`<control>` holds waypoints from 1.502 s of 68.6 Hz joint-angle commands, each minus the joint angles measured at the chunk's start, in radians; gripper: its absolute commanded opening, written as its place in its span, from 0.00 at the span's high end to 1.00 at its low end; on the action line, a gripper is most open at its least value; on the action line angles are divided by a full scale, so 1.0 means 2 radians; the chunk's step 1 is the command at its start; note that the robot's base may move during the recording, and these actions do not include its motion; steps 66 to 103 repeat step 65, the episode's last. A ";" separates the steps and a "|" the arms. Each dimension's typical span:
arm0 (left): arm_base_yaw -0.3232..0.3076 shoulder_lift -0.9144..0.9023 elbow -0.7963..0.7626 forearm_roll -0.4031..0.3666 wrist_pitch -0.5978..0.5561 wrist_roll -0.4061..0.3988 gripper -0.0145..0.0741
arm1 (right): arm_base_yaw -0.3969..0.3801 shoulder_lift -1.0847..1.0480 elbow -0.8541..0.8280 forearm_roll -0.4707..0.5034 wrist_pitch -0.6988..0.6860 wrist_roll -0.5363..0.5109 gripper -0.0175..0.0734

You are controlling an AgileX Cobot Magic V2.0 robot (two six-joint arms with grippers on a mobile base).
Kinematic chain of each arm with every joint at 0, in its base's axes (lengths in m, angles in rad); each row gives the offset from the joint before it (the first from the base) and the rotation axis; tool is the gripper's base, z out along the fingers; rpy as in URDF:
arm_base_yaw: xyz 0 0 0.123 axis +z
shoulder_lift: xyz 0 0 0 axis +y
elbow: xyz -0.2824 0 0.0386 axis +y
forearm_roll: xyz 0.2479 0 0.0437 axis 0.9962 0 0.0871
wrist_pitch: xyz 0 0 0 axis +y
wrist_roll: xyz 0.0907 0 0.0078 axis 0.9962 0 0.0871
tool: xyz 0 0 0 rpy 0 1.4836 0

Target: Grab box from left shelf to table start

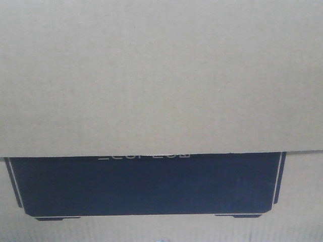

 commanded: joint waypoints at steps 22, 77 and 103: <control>-0.004 -0.006 -0.001 0.000 -0.046 0.001 0.95 | -0.002 -0.003 0.006 -0.012 -0.062 0.006 0.75; -0.004 -0.006 -0.001 0.000 -0.046 0.001 0.95 | -0.002 -0.003 0.006 -0.012 -0.062 0.006 0.75; -0.004 -0.006 -0.001 0.000 -0.046 0.001 0.95 | -0.002 -0.003 0.006 -0.012 -0.062 0.006 0.75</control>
